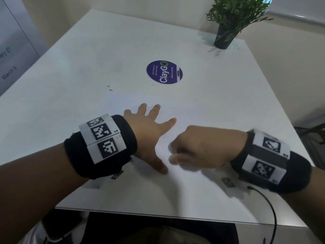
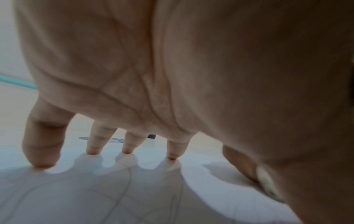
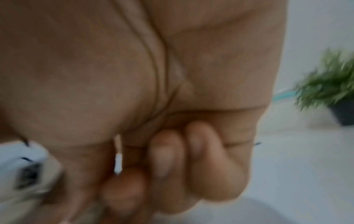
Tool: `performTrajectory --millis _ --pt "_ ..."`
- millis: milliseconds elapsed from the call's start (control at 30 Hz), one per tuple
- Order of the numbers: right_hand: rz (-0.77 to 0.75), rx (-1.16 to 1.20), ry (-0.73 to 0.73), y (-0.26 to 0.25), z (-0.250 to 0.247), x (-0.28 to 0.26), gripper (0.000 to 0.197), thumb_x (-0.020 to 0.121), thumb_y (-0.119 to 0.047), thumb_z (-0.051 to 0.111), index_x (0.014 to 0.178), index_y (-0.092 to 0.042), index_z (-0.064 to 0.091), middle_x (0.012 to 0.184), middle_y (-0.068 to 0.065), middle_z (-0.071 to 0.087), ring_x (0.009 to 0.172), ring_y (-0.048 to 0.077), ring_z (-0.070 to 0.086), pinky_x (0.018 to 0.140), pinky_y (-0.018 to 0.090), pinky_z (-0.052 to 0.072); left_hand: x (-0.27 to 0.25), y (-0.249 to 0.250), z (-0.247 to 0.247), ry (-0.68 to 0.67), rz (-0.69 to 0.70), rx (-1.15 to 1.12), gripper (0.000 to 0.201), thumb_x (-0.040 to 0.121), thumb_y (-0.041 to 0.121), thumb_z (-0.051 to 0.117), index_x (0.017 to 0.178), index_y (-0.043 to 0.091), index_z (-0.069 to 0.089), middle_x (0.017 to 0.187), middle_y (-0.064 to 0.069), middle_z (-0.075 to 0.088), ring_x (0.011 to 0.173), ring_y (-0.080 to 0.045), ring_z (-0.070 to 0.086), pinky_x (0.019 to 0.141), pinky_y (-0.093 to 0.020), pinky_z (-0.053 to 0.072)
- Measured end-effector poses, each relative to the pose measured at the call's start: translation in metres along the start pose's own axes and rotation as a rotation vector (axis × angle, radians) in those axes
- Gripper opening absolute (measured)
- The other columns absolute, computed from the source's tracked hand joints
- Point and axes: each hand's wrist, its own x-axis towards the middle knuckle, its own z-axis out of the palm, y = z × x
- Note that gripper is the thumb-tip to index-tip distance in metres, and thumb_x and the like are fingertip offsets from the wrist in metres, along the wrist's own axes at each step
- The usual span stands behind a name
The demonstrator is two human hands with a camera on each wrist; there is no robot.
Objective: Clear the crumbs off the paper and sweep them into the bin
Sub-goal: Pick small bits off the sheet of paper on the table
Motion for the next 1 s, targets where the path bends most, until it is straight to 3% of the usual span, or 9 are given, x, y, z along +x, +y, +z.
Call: performTrajectory --millis 167,233,333,400,500,667,800,867,1000 --pt "0.101 -0.043 0.096 0.023 -0.013 -0.003 0.041 0.1 -0.044 0.052 0.07 -0.018 0.056 0.062 -0.004 0.06 0.058 0.007 0.052 0.067 0.036 0.049 0.0 0.0 -0.002 0.006 0.005 0.007 0.142 0.05 0.095 0.063 0.152 0.047 -0.023 0.165 -0.01 -0.024 0.152 -0.043 -0.013 0.115 -0.065 0.017" --pt "0.021 0.002 0.031 0.007 -0.004 -0.003 0.039 0.1 -0.044 0.052 0.072 -0.018 0.057 0.061 -0.005 0.063 0.057 0.007 0.054 0.065 0.032 0.051 0.0 0.0 -0.002 0.005 0.003 0.002 0.142 0.05 0.096 0.064 0.152 0.048 -0.023 0.165 -0.01 -0.025 0.152 -0.043 -0.013 0.115 -0.065 0.016" --pt "-0.024 0.042 -0.042 0.0 0.004 -0.001 0.037 0.099 -0.044 0.052 0.075 -0.017 0.06 0.065 -0.006 0.068 0.059 0.007 0.059 0.068 0.033 0.055 0.0 0.0 -0.002 0.007 0.001 0.0 0.142 0.049 0.096 0.063 0.152 0.048 -0.022 0.165 -0.009 -0.025 0.152 -0.043 -0.013 0.116 -0.065 0.015" --pt "0.05 0.025 0.005 0.016 -0.007 0.0 0.039 0.1 -0.043 0.053 0.072 -0.016 0.059 0.065 -0.006 0.067 0.058 0.006 0.057 0.066 0.03 0.05 -0.001 0.0 -0.002 0.001 0.002 0.001 0.141 0.05 0.095 0.063 0.152 0.048 -0.022 0.165 -0.009 -0.025 0.152 -0.043 -0.013 0.116 -0.065 0.017" --pt "0.088 -0.064 0.128 0.028 -0.016 0.0 0.041 0.101 -0.042 0.052 0.069 -0.015 0.056 0.062 -0.002 0.061 0.057 0.007 0.05 0.063 0.033 0.044 -0.002 0.0 -0.002 0.006 0.002 0.003 0.14 0.051 0.095 0.063 0.152 0.047 -0.022 0.165 -0.009 -0.024 0.152 -0.043 -0.012 0.115 -0.065 0.018" --pt "-0.014 0.016 -0.063 0.0 -0.003 0.003 0.038 0.098 -0.043 0.054 0.072 -0.016 0.058 0.062 -0.007 0.066 0.056 0.008 0.056 0.063 0.029 0.052 -0.001 0.0 -0.001 0.006 -0.004 -0.001 0.142 0.051 0.094 0.065 0.152 0.047 -0.022 0.165 -0.009 -0.025 0.152 -0.043 -0.014 0.116 -0.066 0.015" --pt "0.086 -0.032 0.061 0.03 -0.021 0.008 0.043 0.099 -0.045 0.054 0.067 -0.016 0.056 0.062 -0.003 0.064 0.057 0.009 0.053 0.063 0.033 0.049 -0.001 0.0 -0.002 0.001 0.003 -0.001 0.14 0.052 0.094 0.064 0.152 0.047 -0.023 0.165 -0.01 -0.025 0.152 -0.043 -0.013 0.116 -0.065 0.016" --pt "0.087 -0.081 0.113 0.03 -0.022 0.008 0.044 0.099 -0.045 0.054 0.066 -0.016 0.054 0.059 -0.003 0.057 0.055 0.01 0.049 0.059 0.03 0.042 -0.002 -0.001 -0.002 0.005 0.004 0.003 0.141 0.052 0.094 0.064 0.152 0.047 -0.023 0.165 -0.01 -0.024 0.152 -0.043 -0.013 0.116 -0.066 0.016" --pt "-0.033 0.001 -0.034 0.004 -0.007 0.007 0.038 0.099 -0.043 0.054 0.073 -0.016 0.059 0.06 -0.008 0.063 0.056 0.007 0.054 0.058 0.022 0.045 0.0 0.0 -0.001 0.011 0.002 -0.002 0.142 0.05 0.095 0.064 0.152 0.047 -0.022 0.165 -0.01 -0.024 0.152 -0.044 -0.013 0.116 -0.066 0.016"
